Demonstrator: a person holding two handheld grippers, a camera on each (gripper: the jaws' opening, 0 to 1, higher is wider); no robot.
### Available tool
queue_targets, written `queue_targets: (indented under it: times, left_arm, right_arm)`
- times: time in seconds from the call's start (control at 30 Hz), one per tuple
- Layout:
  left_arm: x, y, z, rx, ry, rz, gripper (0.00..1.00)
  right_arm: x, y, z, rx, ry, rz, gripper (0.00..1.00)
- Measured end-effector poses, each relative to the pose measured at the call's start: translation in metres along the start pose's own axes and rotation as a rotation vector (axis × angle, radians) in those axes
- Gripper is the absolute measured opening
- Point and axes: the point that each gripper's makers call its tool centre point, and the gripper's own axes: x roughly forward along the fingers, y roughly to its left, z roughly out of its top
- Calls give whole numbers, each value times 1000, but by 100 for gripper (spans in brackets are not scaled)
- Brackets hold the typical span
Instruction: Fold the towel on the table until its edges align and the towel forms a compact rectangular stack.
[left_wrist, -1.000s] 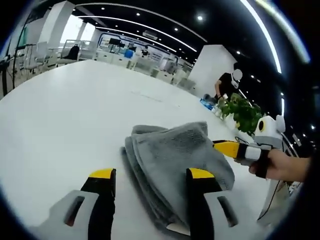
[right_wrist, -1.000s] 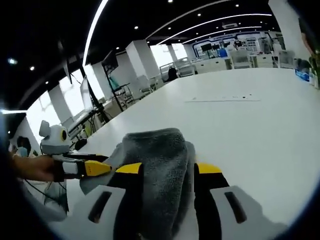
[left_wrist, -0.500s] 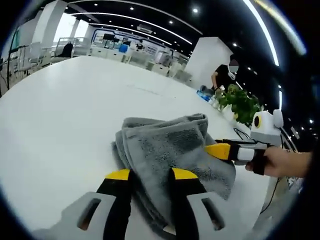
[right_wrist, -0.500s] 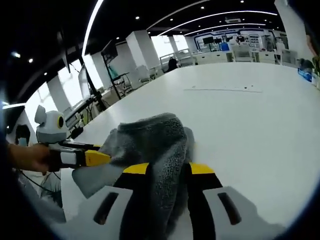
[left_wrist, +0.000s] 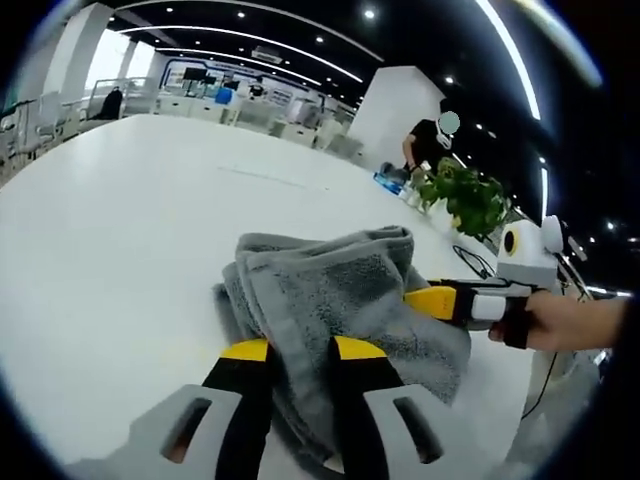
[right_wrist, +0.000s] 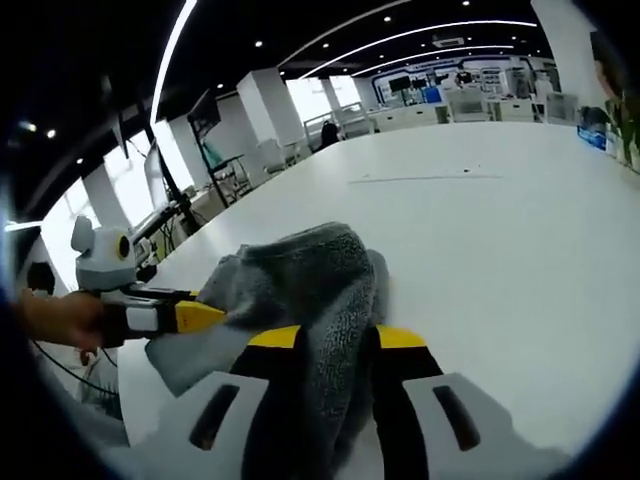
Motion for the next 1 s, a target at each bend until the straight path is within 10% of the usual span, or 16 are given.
queue_targets:
  times: [1.0]
  left_arm:
    - [94, -62, 35, 167, 12, -172, 19]
  right_arm:
    - [-35, -89, 17, 137, -122, -178, 23]
